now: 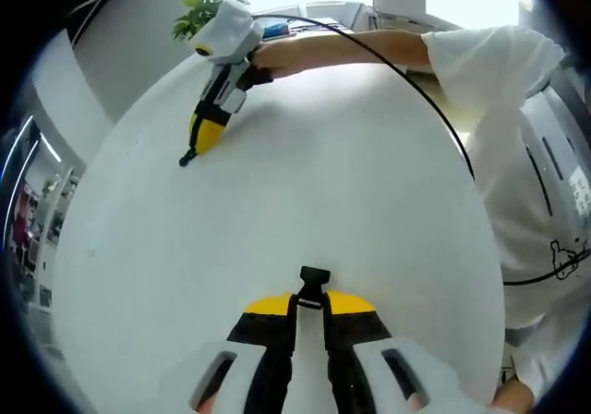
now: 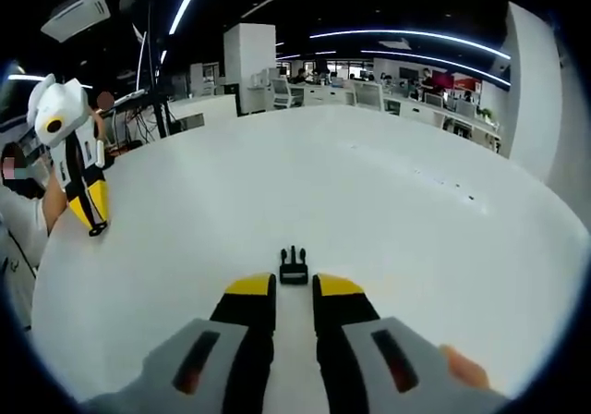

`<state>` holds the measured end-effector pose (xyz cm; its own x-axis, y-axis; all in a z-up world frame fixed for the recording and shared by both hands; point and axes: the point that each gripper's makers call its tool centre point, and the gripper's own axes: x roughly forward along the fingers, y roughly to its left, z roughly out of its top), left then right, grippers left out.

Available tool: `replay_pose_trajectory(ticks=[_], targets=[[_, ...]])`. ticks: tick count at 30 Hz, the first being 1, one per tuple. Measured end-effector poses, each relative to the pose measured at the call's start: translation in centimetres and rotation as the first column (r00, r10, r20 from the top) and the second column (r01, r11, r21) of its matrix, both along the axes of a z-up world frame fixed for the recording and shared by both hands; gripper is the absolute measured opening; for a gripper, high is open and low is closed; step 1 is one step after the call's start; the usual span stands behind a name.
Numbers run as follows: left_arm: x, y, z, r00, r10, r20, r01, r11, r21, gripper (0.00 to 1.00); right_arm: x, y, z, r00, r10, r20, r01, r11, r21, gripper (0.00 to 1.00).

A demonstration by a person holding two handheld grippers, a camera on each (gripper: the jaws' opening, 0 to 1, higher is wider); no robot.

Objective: Snap the two parts of the plastic buckle together until the buckle closes and remains connected.

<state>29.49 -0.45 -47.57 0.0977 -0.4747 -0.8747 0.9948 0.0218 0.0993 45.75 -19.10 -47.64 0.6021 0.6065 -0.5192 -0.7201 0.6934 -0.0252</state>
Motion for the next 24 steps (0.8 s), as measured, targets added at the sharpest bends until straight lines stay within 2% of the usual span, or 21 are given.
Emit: replay_pose_trajectory(ticks=[12,24], targets=[[0.23,0.10,-0.40,1.000,0.022,-0.014,-0.021,1.000,0.009,0.10,-0.02,0.18,-0.06,1.000,0.004,0.002,-0.004,1.000,-0.005,0.12],[0.43,0.03,-0.34,1.000,0.022,-0.005,-0.022,1.000,0.011,0.10,-0.07,0.38,-0.08,1.000,0.009,0.000,-0.009,1.000,0.004,0.11]])
